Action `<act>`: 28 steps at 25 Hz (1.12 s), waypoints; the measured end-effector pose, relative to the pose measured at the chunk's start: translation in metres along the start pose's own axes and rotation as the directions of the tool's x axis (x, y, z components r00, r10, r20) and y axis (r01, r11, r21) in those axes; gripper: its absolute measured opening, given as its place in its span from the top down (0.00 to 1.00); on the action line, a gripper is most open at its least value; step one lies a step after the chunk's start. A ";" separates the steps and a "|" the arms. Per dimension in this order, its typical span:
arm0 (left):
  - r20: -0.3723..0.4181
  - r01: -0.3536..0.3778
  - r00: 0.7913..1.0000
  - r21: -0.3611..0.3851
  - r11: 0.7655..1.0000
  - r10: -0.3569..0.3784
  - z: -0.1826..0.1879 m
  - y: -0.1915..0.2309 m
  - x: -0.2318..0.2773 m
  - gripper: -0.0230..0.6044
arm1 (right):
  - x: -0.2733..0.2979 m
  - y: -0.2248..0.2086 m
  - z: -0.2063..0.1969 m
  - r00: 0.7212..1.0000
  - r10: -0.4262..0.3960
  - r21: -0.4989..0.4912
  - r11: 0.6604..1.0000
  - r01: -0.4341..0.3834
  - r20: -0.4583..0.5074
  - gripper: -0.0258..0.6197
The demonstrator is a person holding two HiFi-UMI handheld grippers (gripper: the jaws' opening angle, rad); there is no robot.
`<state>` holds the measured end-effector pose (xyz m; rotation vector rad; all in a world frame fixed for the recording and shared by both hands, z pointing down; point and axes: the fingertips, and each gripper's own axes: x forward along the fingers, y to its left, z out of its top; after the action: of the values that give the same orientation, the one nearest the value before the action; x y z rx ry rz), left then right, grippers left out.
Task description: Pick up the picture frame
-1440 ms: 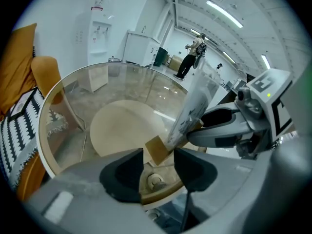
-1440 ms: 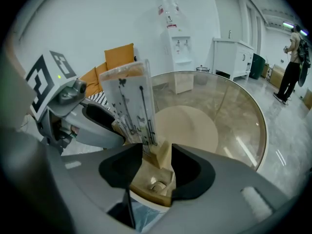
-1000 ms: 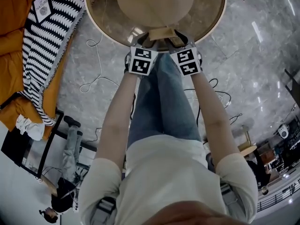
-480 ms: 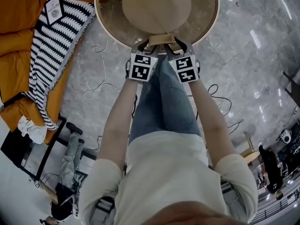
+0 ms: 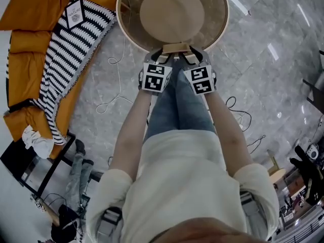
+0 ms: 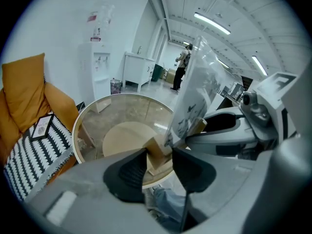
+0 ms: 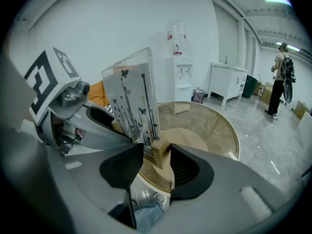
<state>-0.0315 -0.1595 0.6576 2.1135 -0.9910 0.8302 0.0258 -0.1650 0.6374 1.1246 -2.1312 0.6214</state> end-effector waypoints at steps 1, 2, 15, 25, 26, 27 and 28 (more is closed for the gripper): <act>0.002 0.000 1.000 0.001 1.000 0.000 0.000 -0.004 -0.009 0.70 | -0.008 0.005 0.002 1.000 -0.003 -0.001 1.000 0.003 0.005 0.69; 0.005 -0.001 1.000 0.002 1.000 0.001 0.001 -0.008 -0.017 0.70 | -0.016 0.010 0.004 1.000 -0.006 -0.003 1.000 0.006 0.010 0.69; 0.099 -0.001 0.995 0.056 0.998 -0.005 0.028 -0.042 -0.106 0.70 | -0.101 0.048 0.048 0.990 -0.064 -0.017 0.998 0.067 0.127 0.70; 0.158 -0.013 0.987 0.099 0.995 -0.002 0.039 -0.058 -0.166 0.70 | -0.150 0.080 0.074 0.975 -0.072 -0.044 0.996 0.083 0.212 0.71; 0.163 -0.015 0.987 0.104 0.994 -0.002 0.040 -0.059 -0.172 0.70 | -0.155 0.083 0.077 0.973 -0.072 -0.048 0.995 0.084 0.221 0.71; 0.167 -0.017 0.986 0.109 0.994 -0.001 0.041 -0.059 -0.177 0.70 | -0.159 0.086 0.080 0.970 -0.071 -0.052 0.995 0.086 0.231 0.71; 0.173 -0.020 0.985 0.113 0.993 0.000 0.043 -0.060 -0.182 0.70 | -0.163 0.088 0.083 0.968 -0.070 -0.058 0.995 0.087 0.240 0.71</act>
<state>-0.0646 -0.0887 0.4772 2.3121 -1.0657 0.7338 -0.0058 -0.0853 0.4534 1.2938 -2.2764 0.3903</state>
